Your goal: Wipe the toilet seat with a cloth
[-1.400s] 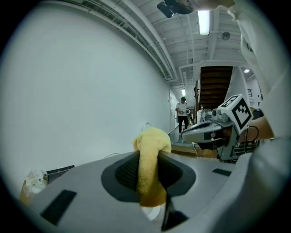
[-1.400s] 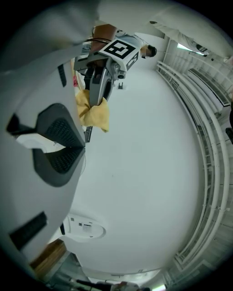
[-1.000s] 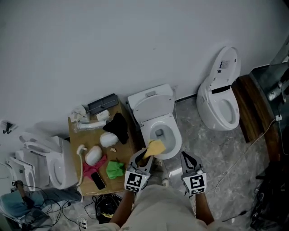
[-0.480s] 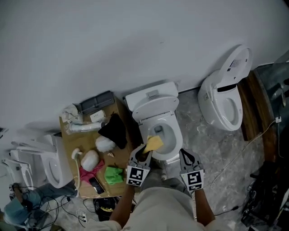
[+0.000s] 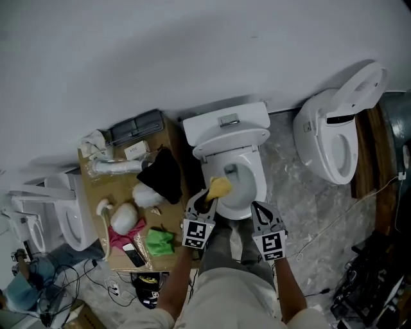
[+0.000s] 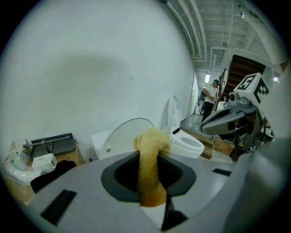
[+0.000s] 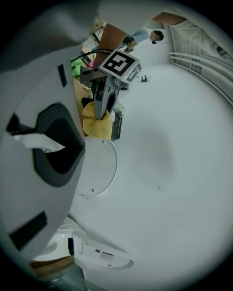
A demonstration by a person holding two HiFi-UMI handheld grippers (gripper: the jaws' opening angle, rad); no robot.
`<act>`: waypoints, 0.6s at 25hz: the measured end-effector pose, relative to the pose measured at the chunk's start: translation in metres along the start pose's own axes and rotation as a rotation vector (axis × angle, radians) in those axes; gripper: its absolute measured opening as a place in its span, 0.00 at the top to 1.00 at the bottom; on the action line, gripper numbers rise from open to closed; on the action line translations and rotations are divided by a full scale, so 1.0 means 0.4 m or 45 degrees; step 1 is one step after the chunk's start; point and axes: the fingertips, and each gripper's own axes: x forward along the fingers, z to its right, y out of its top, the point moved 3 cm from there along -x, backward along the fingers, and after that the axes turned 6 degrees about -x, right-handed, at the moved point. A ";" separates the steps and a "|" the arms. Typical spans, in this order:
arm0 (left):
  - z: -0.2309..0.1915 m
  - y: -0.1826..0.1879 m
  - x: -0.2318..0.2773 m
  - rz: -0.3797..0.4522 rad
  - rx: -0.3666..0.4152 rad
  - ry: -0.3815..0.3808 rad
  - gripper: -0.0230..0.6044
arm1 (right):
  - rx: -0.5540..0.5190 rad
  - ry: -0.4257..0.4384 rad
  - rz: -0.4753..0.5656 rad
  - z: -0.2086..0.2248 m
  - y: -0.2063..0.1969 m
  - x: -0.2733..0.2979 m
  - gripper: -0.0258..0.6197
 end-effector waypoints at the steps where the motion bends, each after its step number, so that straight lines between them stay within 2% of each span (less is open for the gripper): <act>1: -0.009 -0.013 0.012 -0.009 -0.006 0.010 0.81 | -0.011 0.018 -0.011 0.000 -0.007 0.014 0.95; 7: -0.050 -0.093 0.091 -0.060 -0.039 0.074 0.81 | -0.043 0.091 -0.048 0.023 -0.072 0.108 0.95; 15: -0.088 -0.225 0.183 -0.140 -0.039 0.185 0.81 | -0.087 0.253 -0.060 0.020 -0.172 0.235 0.95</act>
